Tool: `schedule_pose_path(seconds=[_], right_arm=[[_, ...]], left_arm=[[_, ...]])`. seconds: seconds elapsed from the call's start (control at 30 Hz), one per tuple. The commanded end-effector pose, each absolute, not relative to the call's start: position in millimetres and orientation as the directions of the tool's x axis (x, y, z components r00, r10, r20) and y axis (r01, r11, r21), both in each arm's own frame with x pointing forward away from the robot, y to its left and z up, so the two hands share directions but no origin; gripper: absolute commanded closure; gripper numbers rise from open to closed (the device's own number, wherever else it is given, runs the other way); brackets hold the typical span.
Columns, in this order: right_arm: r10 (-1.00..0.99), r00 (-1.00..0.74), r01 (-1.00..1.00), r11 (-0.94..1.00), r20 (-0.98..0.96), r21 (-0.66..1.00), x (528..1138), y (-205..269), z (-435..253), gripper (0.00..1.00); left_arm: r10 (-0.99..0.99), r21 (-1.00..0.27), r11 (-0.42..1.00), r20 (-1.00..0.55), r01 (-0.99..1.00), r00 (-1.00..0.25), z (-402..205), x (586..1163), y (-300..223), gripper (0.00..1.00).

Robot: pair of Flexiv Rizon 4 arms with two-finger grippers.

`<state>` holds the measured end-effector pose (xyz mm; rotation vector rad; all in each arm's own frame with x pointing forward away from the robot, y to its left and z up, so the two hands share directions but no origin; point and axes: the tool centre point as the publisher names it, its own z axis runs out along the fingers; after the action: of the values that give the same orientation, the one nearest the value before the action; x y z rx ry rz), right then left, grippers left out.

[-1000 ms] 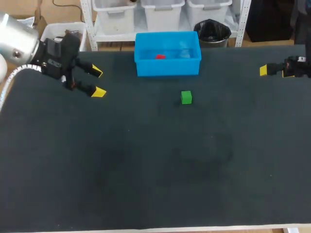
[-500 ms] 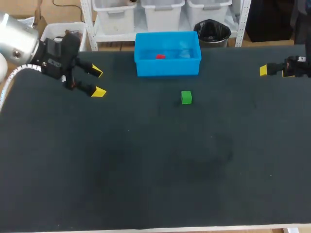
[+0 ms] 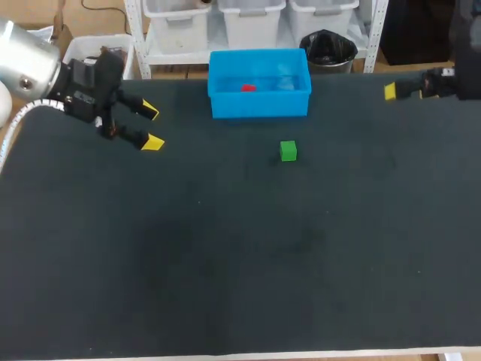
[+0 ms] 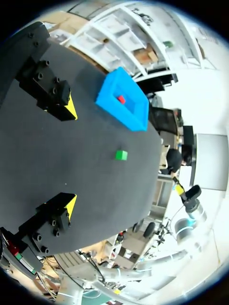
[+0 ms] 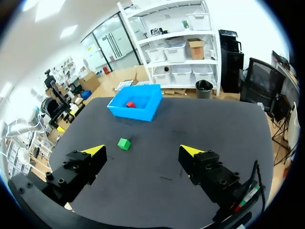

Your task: Use the left arm to pick the red cube and place it into the blue plastic box first, then use the right arm to grasp the green cube and put it into the same blue plastic box after the first action is fully finished.

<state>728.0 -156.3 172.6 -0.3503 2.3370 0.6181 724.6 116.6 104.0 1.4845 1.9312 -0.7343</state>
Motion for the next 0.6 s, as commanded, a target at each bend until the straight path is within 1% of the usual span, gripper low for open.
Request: schedule_pose_path(seconds=[0.03,0.6], right_arm=[[-0.11,-0.756,-0.396,0.862,-0.645,0.317,749.0,-135.1,178.2,0.0],[-0.155,-0.821,-0.354,0.893,-0.549,0.278,783.1,-43.7,193.4,0.0]], left_arm=[[0.644,-0.069,0.225,-0.738,0.972,-0.201,103.2,724.0,117.1,0.0],[0.644,-0.069,0.225,-0.738,0.972,-0.201,103.2,724.0,117.1,0.0]])
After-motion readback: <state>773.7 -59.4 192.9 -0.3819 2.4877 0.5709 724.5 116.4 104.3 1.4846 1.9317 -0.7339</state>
